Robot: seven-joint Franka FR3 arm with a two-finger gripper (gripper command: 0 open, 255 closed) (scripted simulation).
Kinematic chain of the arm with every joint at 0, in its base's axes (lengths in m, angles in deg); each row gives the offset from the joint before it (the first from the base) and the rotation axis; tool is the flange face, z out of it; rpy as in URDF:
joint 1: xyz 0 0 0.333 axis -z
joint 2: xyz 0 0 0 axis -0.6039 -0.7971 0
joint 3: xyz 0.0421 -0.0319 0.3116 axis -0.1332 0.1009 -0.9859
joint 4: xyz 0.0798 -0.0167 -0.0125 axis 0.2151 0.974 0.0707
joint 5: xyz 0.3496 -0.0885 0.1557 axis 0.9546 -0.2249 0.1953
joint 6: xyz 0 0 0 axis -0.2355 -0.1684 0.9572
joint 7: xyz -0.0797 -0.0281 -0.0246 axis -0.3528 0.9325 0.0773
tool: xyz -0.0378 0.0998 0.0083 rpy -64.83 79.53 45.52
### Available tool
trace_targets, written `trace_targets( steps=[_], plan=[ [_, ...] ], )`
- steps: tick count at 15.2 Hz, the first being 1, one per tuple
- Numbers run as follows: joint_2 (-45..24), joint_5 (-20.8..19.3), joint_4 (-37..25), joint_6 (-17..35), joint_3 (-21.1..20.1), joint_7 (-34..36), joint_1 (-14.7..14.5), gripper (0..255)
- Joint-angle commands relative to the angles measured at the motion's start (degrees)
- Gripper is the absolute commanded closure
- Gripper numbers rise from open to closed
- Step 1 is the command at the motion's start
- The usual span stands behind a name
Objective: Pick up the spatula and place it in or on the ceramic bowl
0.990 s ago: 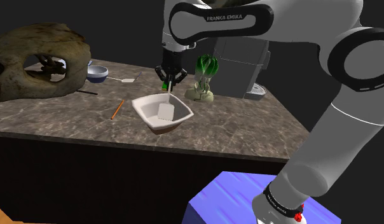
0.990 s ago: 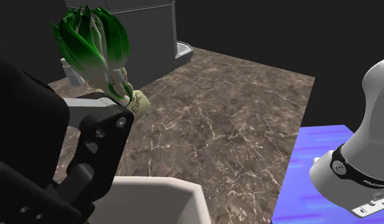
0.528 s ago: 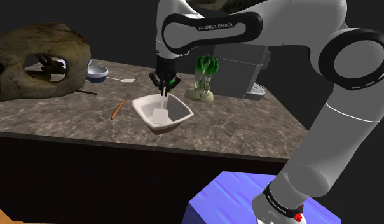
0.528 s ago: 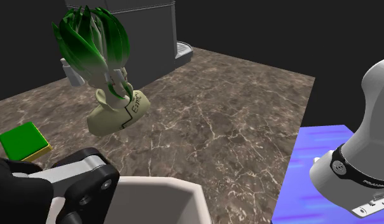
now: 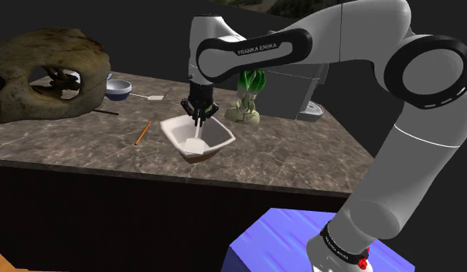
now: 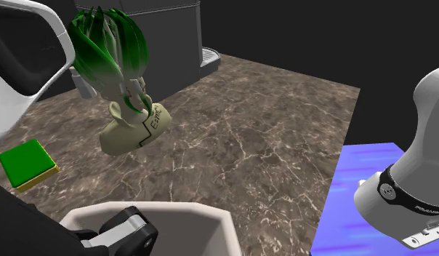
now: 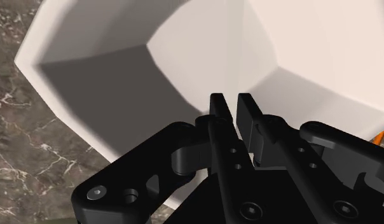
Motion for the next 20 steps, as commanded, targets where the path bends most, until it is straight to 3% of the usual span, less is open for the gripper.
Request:
trace_targets(
  steps=[1, 9, 10, 15, 20],
  plan=[
    [-0.6, -0.3, 0.9, 1.5, 0.1, 0.2, 0.0, 255],
    [-0.8, -0.4, 1.4, 2.1, 0.1, 0.3, 0.0, 255],
    [-0.8, -0.4, 1.4, 2.1, 0.1, 0.3, 0.0, 0],
    [-0.8, -0.4, 1.4, 2.1, 0.1, 0.3, 0.0, 0],
    [1.0, 0.5, -3.7, -4.7, -0.2, -0.3, -0.1, 0]
  ],
)
